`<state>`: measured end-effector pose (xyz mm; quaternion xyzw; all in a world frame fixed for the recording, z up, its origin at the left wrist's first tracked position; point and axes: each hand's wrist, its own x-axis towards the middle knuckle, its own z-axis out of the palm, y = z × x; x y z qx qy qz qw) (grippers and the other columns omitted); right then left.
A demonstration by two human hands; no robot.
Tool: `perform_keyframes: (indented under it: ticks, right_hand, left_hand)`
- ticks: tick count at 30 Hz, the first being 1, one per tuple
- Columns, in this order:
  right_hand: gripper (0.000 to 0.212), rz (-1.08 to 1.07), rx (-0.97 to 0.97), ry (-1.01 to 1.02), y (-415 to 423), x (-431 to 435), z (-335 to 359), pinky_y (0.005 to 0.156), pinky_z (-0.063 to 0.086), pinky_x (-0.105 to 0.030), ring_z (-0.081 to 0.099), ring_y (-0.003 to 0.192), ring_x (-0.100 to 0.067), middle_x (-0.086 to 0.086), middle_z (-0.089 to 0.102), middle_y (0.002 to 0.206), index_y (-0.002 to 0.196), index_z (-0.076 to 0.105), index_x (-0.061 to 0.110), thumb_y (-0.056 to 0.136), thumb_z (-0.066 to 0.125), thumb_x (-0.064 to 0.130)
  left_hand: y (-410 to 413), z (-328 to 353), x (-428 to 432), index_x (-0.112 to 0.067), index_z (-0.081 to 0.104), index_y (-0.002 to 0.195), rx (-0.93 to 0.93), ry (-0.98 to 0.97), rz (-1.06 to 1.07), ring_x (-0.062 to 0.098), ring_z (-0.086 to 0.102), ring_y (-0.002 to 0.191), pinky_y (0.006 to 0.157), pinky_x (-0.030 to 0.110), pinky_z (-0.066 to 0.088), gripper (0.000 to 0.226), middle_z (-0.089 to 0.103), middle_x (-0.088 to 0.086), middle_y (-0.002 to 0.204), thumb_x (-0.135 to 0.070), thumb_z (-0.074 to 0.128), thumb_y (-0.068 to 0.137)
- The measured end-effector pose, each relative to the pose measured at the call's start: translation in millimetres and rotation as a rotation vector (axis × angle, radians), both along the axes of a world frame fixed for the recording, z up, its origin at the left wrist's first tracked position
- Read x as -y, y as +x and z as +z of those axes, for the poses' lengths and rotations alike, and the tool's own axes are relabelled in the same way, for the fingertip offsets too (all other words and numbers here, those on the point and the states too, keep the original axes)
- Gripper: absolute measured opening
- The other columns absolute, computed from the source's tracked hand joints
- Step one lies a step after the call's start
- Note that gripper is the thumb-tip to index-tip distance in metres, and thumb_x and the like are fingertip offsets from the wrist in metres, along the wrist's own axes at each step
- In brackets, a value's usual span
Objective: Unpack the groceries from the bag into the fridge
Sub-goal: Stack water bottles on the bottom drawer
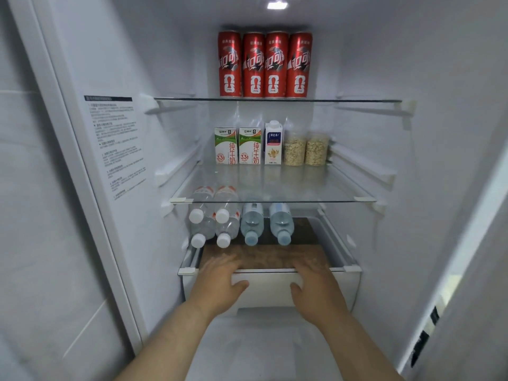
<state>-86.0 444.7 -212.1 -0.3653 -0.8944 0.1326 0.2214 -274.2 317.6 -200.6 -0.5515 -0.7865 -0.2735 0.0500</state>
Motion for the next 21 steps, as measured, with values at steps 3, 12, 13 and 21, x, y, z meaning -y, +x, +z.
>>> perform_keyframes:
  ticks: [3, 12, 13, 21]
  right_hand:
    - [0.054, -0.006, 0.069, -0.105, 14.8, 17.9, -0.3, 0.119, 0.019, -0.028, 0.023, 0.147, -0.019, 0.0, 0.025, 0.16, 0.15, 0.036, 0.022, 0.099, 0.05, 0.032]
    - [0.046, 0.019, 0.063, -0.146, 58.9, 50.6, 0.5, 0.109, 0.035, -0.027, 0.043, 0.132, -0.015, 0.005, 0.045, 0.146, 0.146, 0.041, 0.024, 0.101, 0.044, 0.033]
    - [0.047, 0.024, 0.07, -0.145, 63.4, 53.1, 1.6, 0.11, 0.034, -0.028, 0.041, 0.134, -0.016, 0.006, 0.042, 0.149, 0.147, 0.04, 0.025, 0.101, 0.044, 0.034]
    - [0.051, 0.04, 0.12, -0.095, 105.4, 87.9, 21.3, 0.116, 0.025, -0.028, 0.03, 0.142, -0.016, 0.005, 0.03, 0.157, 0.151, 0.03, 0.026, 0.103, 0.039, 0.036]
  left_hand:
    - [18.6, -6.7, 18.4, -0.021, 0.062, 0.128, -0.011, -0.021, 0.026, 0.018, 0.048, 0.127, 0.107, 0.026, 0.031, 0.041, 0.055, -0.005, 0.137, -0.033, 0.066, 0.089]
    - [55.7, -9.9, 79.2, -0.027, 0.054, 0.135, 0.169, -0.27, 0.094, 0.006, 0.047, 0.127, 0.103, 0.016, 0.033, 0.041, 0.051, -0.015, 0.139, -0.041, 0.054, 0.096]
    - [58.2, -8.0, 85.2, -0.027, 0.054, 0.135, 0.165, -0.273, 0.105, 0.006, 0.047, 0.127, 0.103, 0.016, 0.033, 0.041, 0.051, -0.014, 0.14, -0.04, 0.054, 0.097]
    - [88.1, 15.5, 121.4, -0.03, 0.049, 0.14, 0.133, -0.257, 0.111, 0.005, 0.044, 0.132, 0.107, 0.019, 0.032, 0.046, 0.046, -0.015, 0.146, -0.042, 0.053, 0.096]
